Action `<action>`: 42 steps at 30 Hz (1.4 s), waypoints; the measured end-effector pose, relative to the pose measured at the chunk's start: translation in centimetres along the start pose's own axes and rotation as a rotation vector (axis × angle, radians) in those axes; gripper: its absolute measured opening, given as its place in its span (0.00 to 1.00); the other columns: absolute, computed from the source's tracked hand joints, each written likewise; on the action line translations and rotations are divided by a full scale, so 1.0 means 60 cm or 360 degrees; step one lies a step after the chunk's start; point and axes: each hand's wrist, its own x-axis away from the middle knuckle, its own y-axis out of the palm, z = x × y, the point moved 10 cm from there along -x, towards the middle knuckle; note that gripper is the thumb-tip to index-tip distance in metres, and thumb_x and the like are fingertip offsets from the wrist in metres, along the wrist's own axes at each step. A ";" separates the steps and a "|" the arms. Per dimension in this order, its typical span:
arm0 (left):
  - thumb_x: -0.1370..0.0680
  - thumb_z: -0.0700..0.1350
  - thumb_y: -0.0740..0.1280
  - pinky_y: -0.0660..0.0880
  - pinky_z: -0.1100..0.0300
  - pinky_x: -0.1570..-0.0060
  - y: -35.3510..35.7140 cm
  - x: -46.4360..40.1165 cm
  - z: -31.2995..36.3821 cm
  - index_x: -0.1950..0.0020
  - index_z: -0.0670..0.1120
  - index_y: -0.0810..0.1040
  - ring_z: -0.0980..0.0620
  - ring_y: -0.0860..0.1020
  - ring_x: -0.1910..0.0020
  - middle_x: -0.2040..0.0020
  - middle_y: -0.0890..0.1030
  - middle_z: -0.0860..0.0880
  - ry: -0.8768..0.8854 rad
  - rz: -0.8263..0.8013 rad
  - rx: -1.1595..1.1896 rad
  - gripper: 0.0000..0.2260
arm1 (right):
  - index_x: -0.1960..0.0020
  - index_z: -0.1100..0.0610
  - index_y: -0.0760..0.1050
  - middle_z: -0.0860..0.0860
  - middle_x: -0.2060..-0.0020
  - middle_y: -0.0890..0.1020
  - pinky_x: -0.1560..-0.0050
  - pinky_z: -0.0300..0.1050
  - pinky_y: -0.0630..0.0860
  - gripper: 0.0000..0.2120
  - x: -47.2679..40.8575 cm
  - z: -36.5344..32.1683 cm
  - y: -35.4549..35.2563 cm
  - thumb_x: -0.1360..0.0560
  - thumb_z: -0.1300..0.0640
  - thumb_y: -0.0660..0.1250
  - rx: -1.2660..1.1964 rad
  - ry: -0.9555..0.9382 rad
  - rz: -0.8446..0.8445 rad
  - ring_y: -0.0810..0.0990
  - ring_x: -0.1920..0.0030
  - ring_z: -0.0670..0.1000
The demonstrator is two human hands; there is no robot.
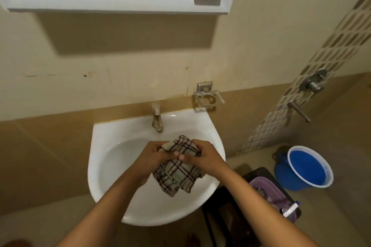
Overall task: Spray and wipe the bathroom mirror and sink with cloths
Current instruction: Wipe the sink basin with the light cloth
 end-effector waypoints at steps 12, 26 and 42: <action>0.23 0.36 0.65 0.79 0.50 0.55 -0.007 -0.228 -0.039 0.51 0.37 0.79 0.44 0.79 0.56 0.56 0.81 0.40 -0.0216 0.0707 -0.0273 0.05 | 0.39 0.59 0.76 0.53 0.45 0.82 0.50 0.55 0.83 0.22 -0.203 0.094 -0.134 0.30 0.54 0.78 0.0170 0.0159 0.0046 0.81 0.46 0.54; 0.24 0.35 0.61 0.72 0.57 0.59 -0.020 -0.285 -0.037 0.49 0.39 0.73 0.40 0.80 0.51 0.55 0.80 0.41 -0.0203 0.0989 -0.0555 0.05 | 0.19 0.53 0.48 0.56 0.20 0.49 0.23 0.65 0.40 0.44 -0.271 0.143 0.021 0.26 0.37 0.66 0.1270 -0.0418 -0.0218 0.45 0.20 0.62; 0.20 0.53 0.64 0.71 0.57 0.61 -0.108 -0.134 -0.086 0.46 0.45 0.79 0.46 0.79 0.61 0.56 0.83 0.48 -0.0185 0.1435 -0.1093 0.13 | 0.20 0.43 0.49 0.51 0.19 0.52 0.26 0.71 0.39 0.37 -0.338 0.120 0.088 0.23 0.33 0.57 0.1823 -0.0725 -0.0318 0.47 0.21 0.63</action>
